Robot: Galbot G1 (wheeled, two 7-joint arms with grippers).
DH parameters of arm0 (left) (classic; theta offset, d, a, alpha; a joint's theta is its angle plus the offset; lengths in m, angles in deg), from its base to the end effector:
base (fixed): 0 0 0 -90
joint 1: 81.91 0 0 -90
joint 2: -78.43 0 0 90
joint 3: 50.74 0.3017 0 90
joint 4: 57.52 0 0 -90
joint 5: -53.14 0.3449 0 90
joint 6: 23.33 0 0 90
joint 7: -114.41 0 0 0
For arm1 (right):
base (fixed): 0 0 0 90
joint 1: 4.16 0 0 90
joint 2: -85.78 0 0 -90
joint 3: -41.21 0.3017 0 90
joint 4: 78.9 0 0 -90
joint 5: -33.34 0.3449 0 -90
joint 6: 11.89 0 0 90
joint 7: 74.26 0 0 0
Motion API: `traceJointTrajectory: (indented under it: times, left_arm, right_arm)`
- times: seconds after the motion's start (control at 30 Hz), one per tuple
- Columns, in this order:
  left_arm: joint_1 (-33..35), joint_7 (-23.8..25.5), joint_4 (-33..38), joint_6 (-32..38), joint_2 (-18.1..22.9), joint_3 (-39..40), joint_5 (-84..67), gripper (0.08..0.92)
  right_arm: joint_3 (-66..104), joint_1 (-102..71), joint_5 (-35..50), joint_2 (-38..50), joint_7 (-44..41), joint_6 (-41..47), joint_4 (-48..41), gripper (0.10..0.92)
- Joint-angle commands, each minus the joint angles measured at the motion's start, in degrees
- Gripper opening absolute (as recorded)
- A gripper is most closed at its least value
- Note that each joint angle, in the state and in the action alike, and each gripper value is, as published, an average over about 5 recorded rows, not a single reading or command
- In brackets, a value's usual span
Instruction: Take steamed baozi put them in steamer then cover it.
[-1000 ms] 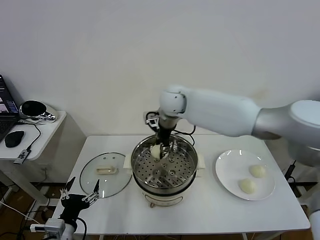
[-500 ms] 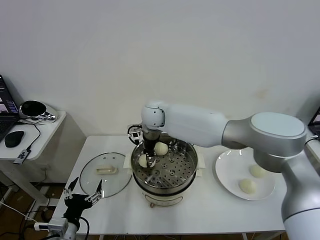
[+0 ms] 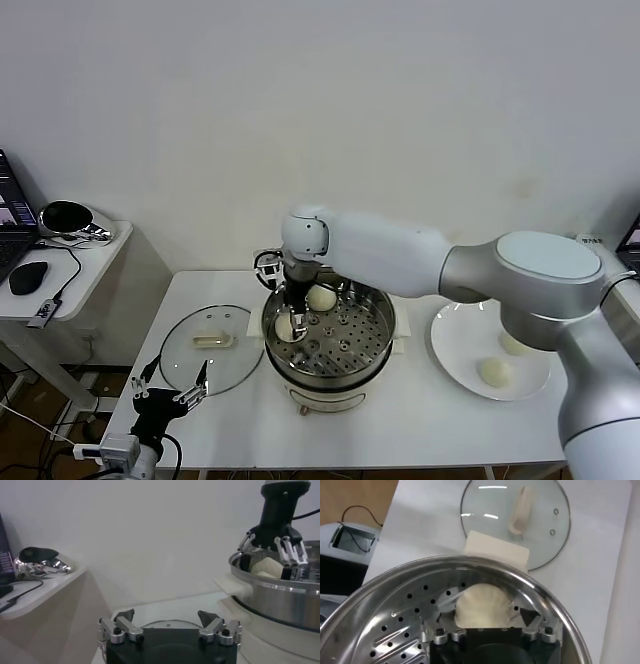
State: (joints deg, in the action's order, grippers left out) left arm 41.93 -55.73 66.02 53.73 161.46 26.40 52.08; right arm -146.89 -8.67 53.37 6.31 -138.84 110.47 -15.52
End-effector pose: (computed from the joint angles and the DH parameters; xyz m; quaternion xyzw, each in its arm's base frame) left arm 0.1757 0.0770 -0.2412 -0.0144 -0.9895 -0.0862 0.1150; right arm 0.4994 0.2167 -0.0830 0.5964 -0.4903 0.5303 0.3502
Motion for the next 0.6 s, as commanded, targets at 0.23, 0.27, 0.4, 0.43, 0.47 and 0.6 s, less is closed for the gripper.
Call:
traceJointTrajectory:
  times: [0.23,0.27,0.4,0.43,0.47,0.6]
  left_arm:
    - [0.44,0.78,0.37,-0.72,-1.3,-0.24,-0.16,0.823]
    - [0.56,0.86,0.4,-0.81,-1.39,-0.21,-0.22,0.823]
    - [1.14,1.06,0.5,-1.13,-1.6,-0.02,-0.54,0.823]
    - [1.29,1.08,0.52,-1.2,-1.58,0.08,-0.6,0.823]
    - [1.46,1.09,0.54,-1.26,-1.54,0.2,-0.64,0.823]
    - [2.17,1.02,0.8,-1.34,-1.12,0.87,-0.3,0.823]
  right_arm:
    - [5.62,9.91,-1.65,30.73,-5.75,-6.7,18.05,0.823]
    - [6.12,9.81,-2.35,33.28,-6.41,-7.71,18.79,0.823]
    - [7.11,8.07,-6.41,43.22,-8.72,-10.88,22.44,0.823]
    - [7.26,7.13,-7.78,45.44,-9.02,-11.68,23.31,0.823]
    - [7.46,5.98,-9.36,47.57,-9.22,-12.43,24.02,0.823]
    - [10.76,-1.39,-16.02,53.12,-9.45,-14.95,25.46,0.823]
